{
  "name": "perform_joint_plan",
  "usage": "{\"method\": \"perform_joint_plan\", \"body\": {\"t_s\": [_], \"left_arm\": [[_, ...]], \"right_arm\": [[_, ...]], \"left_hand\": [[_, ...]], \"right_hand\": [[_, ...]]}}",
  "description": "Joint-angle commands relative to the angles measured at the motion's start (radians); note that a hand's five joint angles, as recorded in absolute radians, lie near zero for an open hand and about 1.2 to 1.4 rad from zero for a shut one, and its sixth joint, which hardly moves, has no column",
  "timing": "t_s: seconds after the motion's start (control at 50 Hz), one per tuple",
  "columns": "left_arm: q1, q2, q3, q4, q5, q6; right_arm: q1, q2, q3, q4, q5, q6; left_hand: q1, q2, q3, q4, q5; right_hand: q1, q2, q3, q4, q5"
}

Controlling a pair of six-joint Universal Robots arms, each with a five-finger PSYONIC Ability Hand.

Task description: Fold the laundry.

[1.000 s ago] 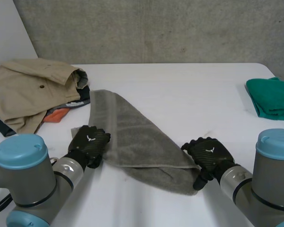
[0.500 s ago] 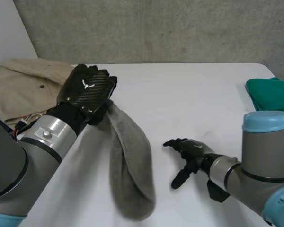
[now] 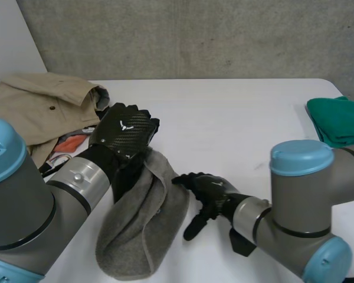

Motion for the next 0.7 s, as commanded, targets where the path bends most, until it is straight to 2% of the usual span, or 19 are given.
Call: {"method": "perform_joint_plan", "body": {"t_s": [0.02, 0.04, 0.08, 0.1, 0.18, 0.22, 0.32, 0.38, 0.46, 0.54, 0.58, 0.66, 0.7], "left_arm": [[-0.001, 0.035, -0.004, -0.018, 0.000, -0.004], [-0.001, 0.039, -0.002, -0.018, -0.002, -0.004], [-0.001, 0.059, 0.002, -0.019, -0.005, -0.005], [-0.001, 0.067, 0.005, -0.019, -0.006, -0.007], [-0.001, 0.136, 0.033, -0.029, -0.041, -0.008], [-0.001, 0.166, 0.050, -0.029, -0.052, -0.014], [0.008, 0.243, 0.094, -0.019, -0.060, -0.079], [0.016, 0.274, 0.117, -0.016, -0.060, -0.151], [0.033, 0.279, 0.123, -0.009, -0.057, -0.204], [0.062, 0.265, 0.094, -0.009, -0.052, -0.215], [0.074, 0.242, 0.047, -0.004, -0.048, -0.215], [0.076, 0.141, -0.027, 0.030, -0.046, -0.211], [0.076, 0.109, -0.050, 0.042, -0.044, -0.214]], "right_arm": [[0.105, 0.135, -0.144, -0.001, 0.033, 0.043], [0.137, 0.166, -0.182, -0.002, 0.060, 0.043], [0.155, 0.175, -0.212, -0.002, 0.102, 0.043], [0.154, 0.174, -0.232, -0.005, 0.155, 0.043], [0.110, 0.123, -0.230, -0.031, 0.267, 0.012], [0.082, 0.065, -0.218, -0.036, 0.275, -0.030], [-0.112, -0.119, -0.212, -0.055, 0.278, -0.323], [-0.179, -0.167, -0.256, -0.076, 0.277, -0.426], [-0.155, -0.202, -0.388, -0.091, 0.269, -0.474], [-0.115, -0.194, -0.499, -0.053, 0.208, -0.471], [-0.110, -0.148, -0.531, -0.010, 0.174, -0.468], [-0.064, -0.047, -0.539, 0.051, 0.162, -0.443], [-0.032, -0.021, -0.531, 0.064, 0.163, -0.436]], "left_hand": [[0.359, 0.356, 0.356, 0.356, 0.365], [0.359, 0.356, 0.356, 0.357, 0.365], [0.359, 0.356, 0.356, 0.357, 0.365], [0.359, 0.356, 0.356, 0.357, 0.365], [0.359, 0.356, 0.356, 0.357, 0.365], [0.359, 0.356, 0.356, 0.357, 0.365], [0.359, 0.356, 0.356, 0.357, 0.365], [0.359, 0.356, 0.356, 0.357, 0.365], [0.359, 0.356, 0.356, 0.357, 0.365], [0.359, 0.356, 0.356, 0.357, 0.365], [0.359, 0.356, 0.356, 0.357, 0.365], [0.359, 0.356, 0.356, 0.357, 0.365], [-0.035, -0.038, -0.038, -0.037, -0.029]], "right_hand": [[0.110, 0.125, 0.121, 0.127, 0.115], [0.521, 0.536, 0.531, 0.537, 0.525], [1.166, 1.181, 1.177, 1.183, 1.171], [1.170, 1.185, 1.180, 1.186, 1.174], [1.170, 1.185, 1.180, 1.186, 1.174], [1.170, 1.185, 1.180, 1.186, 1.174], [1.170, 1.185, 1.180, 1.186, 1.174], [1.170, 1.185, 1.180, 1.186, 1.174], [1.170, 1.185, 1.180, 1.186, 1.174], [1.170, 1.185, 1.180, 1.186, 1.174], [1.170, 1.185, 1.180, 1.186, 1.174], [1.170, 1.185, 1.180, 1.186, 1.174], [1.170, 1.185, 1.180, 1.186, 1.174]]}}
